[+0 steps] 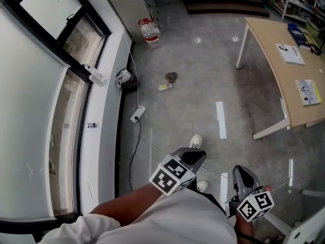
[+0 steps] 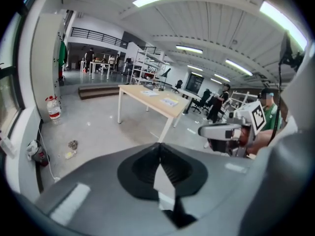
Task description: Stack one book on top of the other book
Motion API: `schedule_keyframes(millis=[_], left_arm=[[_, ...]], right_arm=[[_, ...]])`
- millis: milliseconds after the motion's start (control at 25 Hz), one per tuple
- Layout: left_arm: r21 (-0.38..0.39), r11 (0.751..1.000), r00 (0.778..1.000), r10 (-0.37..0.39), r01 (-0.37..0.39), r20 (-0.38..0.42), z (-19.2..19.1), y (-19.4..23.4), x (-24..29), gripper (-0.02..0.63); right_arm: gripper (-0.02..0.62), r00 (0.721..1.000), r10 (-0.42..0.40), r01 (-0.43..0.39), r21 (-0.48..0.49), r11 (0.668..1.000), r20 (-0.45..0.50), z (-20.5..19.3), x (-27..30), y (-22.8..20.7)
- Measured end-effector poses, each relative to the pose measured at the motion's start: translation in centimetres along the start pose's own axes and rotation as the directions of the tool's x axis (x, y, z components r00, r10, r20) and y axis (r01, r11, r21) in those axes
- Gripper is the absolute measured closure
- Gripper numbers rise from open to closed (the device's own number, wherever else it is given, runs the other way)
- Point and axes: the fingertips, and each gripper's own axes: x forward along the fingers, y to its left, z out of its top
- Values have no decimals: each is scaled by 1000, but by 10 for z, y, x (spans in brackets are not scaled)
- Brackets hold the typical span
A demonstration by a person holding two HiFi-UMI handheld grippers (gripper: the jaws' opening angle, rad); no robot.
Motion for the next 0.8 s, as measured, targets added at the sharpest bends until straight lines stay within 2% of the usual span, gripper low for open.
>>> schedule_keyframes(millis=[200,320,400,560,680,800], left_arm=[[58,998,1000,-22,21,5,47,43,48,601],[98,992,997,-78,76,17,93,72,81,601],[134,979,988,-155,151,25,135,83,111,601],[218,940,961,-276,264,23,206,100,156,601],[277,917,952,-306,288,24,246,119,180,601],[256,910,943,-334,325,-8,263,132,198,601]], right_arm=[[591,1000,-4,4,-15,1000,-8,31,51,-51],[590,997,-82,82,-22,996,10,67,74,-83],[591,986,-162,163,-17,986,28,98,79,-107],[591,962,-264,265,-3,964,65,150,96,-147],[591,950,-292,293,4,956,109,181,122,-166],[591,947,-301,306,-34,951,109,202,139,-175]])
